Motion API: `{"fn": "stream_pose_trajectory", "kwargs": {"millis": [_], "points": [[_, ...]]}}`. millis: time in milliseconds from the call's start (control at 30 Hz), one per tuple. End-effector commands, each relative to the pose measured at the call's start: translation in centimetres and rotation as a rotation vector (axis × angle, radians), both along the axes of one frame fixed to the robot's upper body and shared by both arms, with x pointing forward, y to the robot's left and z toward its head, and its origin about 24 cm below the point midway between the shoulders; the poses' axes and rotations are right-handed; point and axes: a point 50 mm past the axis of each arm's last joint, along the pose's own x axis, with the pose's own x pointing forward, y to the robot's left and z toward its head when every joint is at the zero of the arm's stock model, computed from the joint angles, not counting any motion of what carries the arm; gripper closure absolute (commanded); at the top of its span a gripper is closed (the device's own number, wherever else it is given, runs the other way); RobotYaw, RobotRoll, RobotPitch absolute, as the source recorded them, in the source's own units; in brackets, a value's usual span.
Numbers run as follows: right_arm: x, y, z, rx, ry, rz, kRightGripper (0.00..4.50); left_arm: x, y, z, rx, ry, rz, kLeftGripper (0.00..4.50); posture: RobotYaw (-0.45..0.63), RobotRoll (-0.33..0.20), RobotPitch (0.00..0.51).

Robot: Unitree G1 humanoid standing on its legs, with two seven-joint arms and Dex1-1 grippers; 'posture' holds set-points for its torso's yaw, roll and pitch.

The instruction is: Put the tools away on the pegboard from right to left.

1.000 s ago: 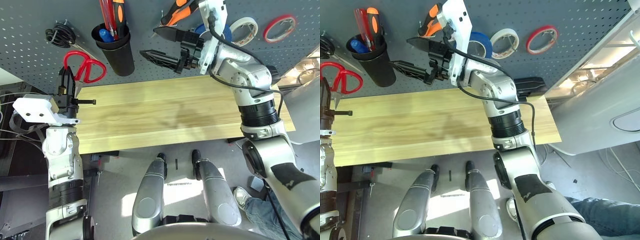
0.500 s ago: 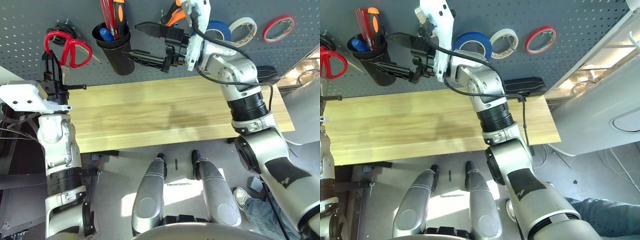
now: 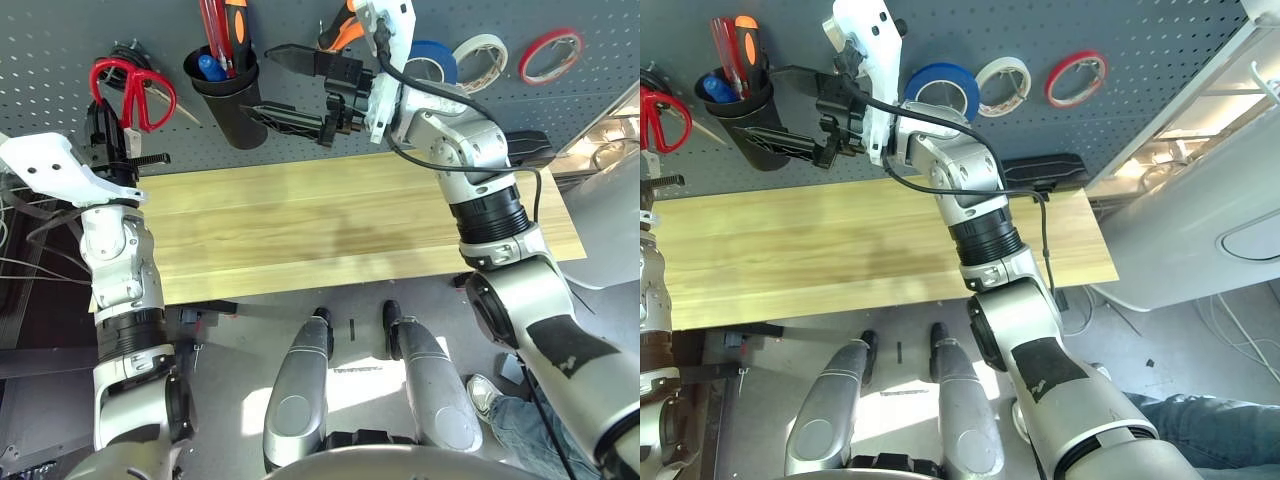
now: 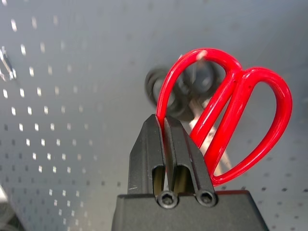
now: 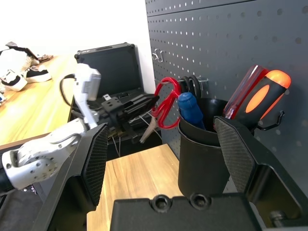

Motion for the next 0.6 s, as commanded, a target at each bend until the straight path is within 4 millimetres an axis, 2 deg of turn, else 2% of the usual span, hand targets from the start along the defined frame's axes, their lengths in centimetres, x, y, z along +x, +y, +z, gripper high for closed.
{"fn": "stream_pose_trajectory", "kwargs": {"millis": [33,100,167,300,400,567,600], "points": [[-0.3,0.5,-0.2,-0.016,-0.009,0.015,0.0,0.3,1.2,-0.8,-0.059,0.068,0.038,4.46,0.15,0.0,0.34],[-0.3,0.5,-0.4,-0.017,-0.006,0.011,0.0,1.0,1.0,-1.5,-0.091,0.147,-0.004,4.46,0.15,0.0,0.34],[0.1,0.3,-0.8,-0.02,0.001,-0.018,0.0,1.5,0.2,-1.9,-0.031,0.19,-0.036,3.92,0.15,0.0,0.34],[1.3,-0.7,-2.8,-0.025,0.047,-0.107,0.0,1.7,-2.9,-2.2,0.211,0.199,-0.149,2.69,0.15,0.0,0.338],[2.0,-1.9,-5.4,-0.047,0.103,-0.183,0.0,1.6,-3.7,-3.7,0.239,0.231,-0.189,1.74,0.14,0.0,0.34],[2.8,-4.1,-10.3,-0.1,0.202,-0.333,0.0,1.3,-5.3,-7.4,0.237,0.388,-0.302,0.11,0.14,0.0,0.342],[2.8,-4.4,-11.1,-0.111,0.215,-0.354,0.0,1.3,-5.7,-8.0,0.23,0.411,-0.322,0.05,0.14,0.0,0.342]]}}
